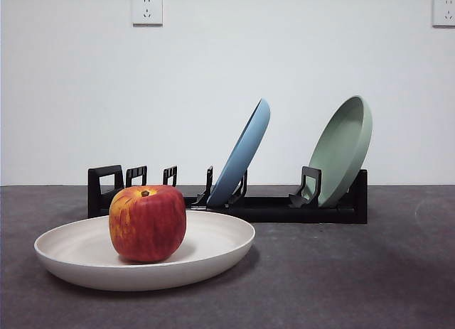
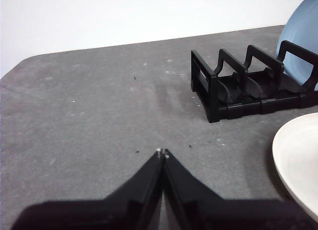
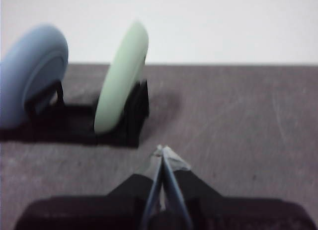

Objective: Take the yellow plate from the plate rack,put the plate on the table,take the apple from the table,put the apple in the plate

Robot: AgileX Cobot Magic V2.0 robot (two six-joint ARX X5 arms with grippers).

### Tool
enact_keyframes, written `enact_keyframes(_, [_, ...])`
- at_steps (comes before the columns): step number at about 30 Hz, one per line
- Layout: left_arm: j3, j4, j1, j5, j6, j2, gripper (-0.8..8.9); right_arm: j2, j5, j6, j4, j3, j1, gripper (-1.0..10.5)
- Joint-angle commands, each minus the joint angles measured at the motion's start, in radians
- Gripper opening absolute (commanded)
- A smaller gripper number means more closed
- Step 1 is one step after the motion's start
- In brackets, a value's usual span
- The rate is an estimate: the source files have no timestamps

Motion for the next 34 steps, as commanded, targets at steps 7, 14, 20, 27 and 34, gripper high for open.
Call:
enact_keyframes(7, [-0.013,0.0,0.003,-0.004,-0.006,-0.003,-0.02,-0.005,0.0,0.062,-0.068,-0.024,0.0,0.0])
enact_keyframes(14, [-0.013,0.0,0.003,-0.004,-0.006,-0.003,-0.02,0.002,0.006,0.106,-0.066,-0.023,0.0,0.0])
enact_keyframes(20, [-0.013,0.0,0.003,-0.004,-0.005,-0.003,-0.02,0.002,0.006,0.106,-0.066,-0.023,0.0,0.0])
enact_keyframes(27, [-0.013,0.0,0.003,-0.004,-0.005,-0.003,-0.02,0.002,0.006,0.106,-0.066,-0.023,0.0,0.0])
enact_keyframes(34, [-0.013,0.001,0.003,-0.004,-0.005,-0.003,-0.02,0.002,0.006,0.106,-0.066,-0.023,0.0,0.0])
